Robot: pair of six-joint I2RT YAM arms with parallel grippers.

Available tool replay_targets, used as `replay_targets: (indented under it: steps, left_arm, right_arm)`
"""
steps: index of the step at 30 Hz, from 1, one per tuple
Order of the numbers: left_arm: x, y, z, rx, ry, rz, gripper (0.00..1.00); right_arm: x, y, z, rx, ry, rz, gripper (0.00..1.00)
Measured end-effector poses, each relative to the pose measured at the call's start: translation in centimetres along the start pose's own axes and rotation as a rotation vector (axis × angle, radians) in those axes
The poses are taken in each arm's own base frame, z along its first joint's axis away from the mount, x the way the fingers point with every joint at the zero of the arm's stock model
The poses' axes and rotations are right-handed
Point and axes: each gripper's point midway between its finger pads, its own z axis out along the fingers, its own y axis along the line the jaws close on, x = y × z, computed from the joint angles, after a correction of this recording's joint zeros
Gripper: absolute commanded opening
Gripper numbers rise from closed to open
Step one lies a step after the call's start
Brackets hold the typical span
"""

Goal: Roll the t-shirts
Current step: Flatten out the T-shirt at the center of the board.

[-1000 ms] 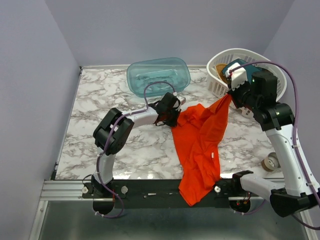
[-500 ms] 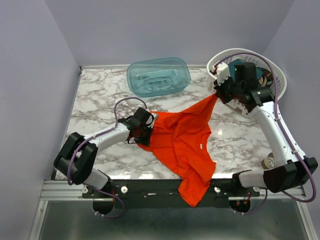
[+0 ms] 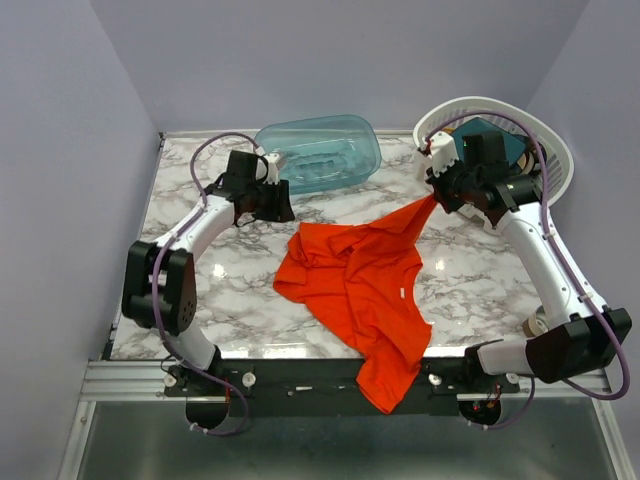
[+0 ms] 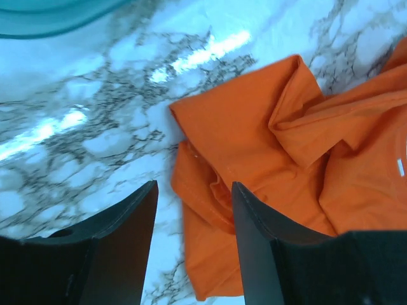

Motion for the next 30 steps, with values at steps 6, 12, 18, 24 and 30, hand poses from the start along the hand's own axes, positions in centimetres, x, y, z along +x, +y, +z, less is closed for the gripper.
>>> replay_targets:
  steps: [6,12,18,24,30]
  left_arm:
    - [3.8,-1.0,4.2,0.192,0.145,-0.015,0.62]
    - [3.6,-1.1,6.0,0.242,0.175,-0.013,0.62]
    - [3.1,-0.3,7.0,0.209,0.163,-0.015,0.61]
    - [3.1,0.8,8.8,0.183,0.158,-0.022,0.58]
    - [3.1,1.3,10.2,0.181,0.143,-0.021,0.49]
  right_arm:
    - [0.9,-0.5,-0.4,0.028,0.041,-0.023,0.01]
    - [2.0,-0.2,-1.5,0.046,0.058,-0.024,0.01]
    - [2.3,-0.2,-1.7,0.048,0.063,-0.023,0.01]
    - [2.3,-0.2,-1.7,0.048,0.063,-0.024,0.0]
    - [2.4,-0.1,-1.7,0.047,0.066,-0.023,0.0]
